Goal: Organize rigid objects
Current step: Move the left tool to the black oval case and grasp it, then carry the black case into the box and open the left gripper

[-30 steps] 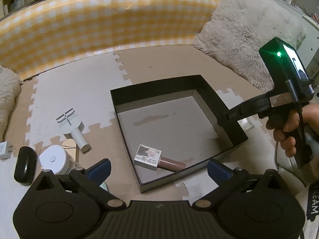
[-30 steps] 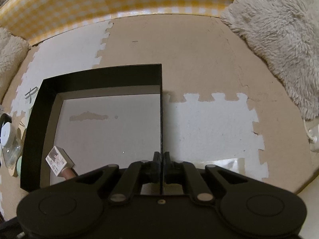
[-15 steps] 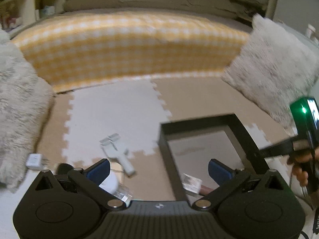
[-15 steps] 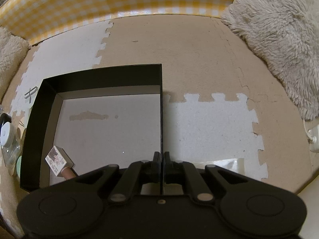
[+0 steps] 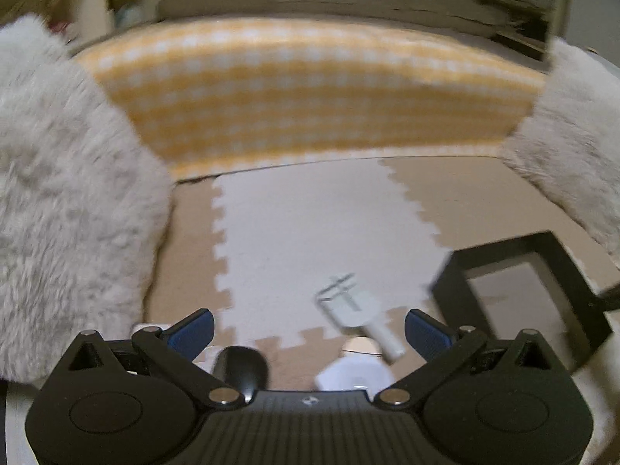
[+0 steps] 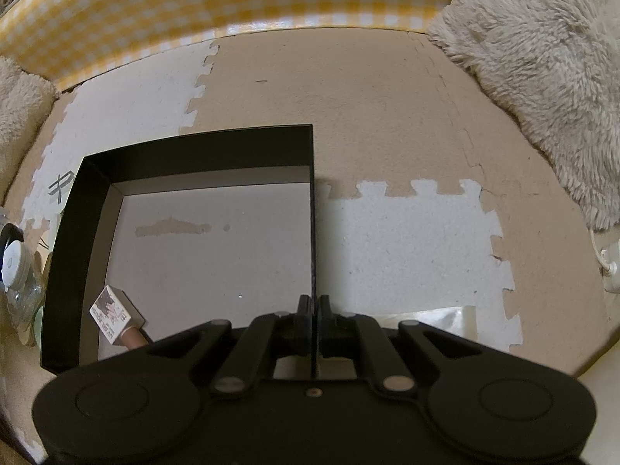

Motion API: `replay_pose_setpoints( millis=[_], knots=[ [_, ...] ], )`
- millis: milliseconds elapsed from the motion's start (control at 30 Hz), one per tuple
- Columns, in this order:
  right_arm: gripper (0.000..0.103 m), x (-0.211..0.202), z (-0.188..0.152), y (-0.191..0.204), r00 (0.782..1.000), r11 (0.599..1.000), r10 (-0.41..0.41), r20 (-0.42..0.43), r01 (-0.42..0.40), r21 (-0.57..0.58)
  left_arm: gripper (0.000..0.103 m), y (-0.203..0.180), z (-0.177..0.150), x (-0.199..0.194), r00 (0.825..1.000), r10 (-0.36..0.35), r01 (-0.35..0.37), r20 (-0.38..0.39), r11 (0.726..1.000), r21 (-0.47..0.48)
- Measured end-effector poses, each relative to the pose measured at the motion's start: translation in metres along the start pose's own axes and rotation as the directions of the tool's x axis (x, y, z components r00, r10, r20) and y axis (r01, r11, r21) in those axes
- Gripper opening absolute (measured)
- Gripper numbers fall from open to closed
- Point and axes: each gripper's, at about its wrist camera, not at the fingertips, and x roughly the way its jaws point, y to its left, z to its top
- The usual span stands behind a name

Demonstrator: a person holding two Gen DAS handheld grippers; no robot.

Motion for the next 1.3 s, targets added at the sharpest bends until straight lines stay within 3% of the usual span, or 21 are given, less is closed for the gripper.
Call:
replay_pose_setpoints(
  millis=[167,333,400,467,533,700,1100,1300],
  knots=[
    [0.003,0.000,0.000,-0.001,1.000,1.000,0.001,0.001,-0.001,0.001,0.103,0.022,-0.003,0.022,0.996,0.076,-0.074,-0.042,0.997,0.030],
    [0.003,0.000,0.000,-0.001,1.000,1.000,0.000,0.000,0.000,0.000,0.103,0.037,-0.012,0.044,0.984,0.090,-0.085,-0.151,0.996,0.037],
    [0.003,0.000,0.000,-0.001,1.000,1.000,0.000,0.001,0.000,0.000,0.096,0.039,-0.014,0.051,0.978,0.093,-0.087,-0.187,0.995,0.039],
    [0.003,0.000,0.000,-0.001,1.000,1.000,0.000,0.001,0.000,0.000,0.076,0.042,-0.017,0.057,0.971,0.076,-0.072,-0.225,0.997,0.027],
    [0.003,0.000,0.000,-0.001,1.000,1.000,0.000,0.000,0.000,0.000,0.067,0.045,-0.020,0.064,0.964,0.052,-0.051,-0.261,0.999,0.010],
    [0.003,0.000,0.000,-0.001,1.000,1.000,0.000,0.000,0.000,0.000,0.062,0.049,-0.031,0.077,0.944,0.040,-0.045,-0.327,0.999,-0.008],
    [0.003,0.000,0.000,-0.001,1.000,1.000,-0.001,0.000,0.001,-0.001,0.060,0.062,-0.031,0.091,0.950,0.031,-0.058,-0.311,0.995,-0.078],
    [0.003,0.001,-0.001,-0.001,1.000,1.000,-0.002,-0.001,0.002,-0.002,0.054,0.066,-0.030,0.089,0.956,0.050,-0.091,-0.289,0.987,-0.130]
  ],
)
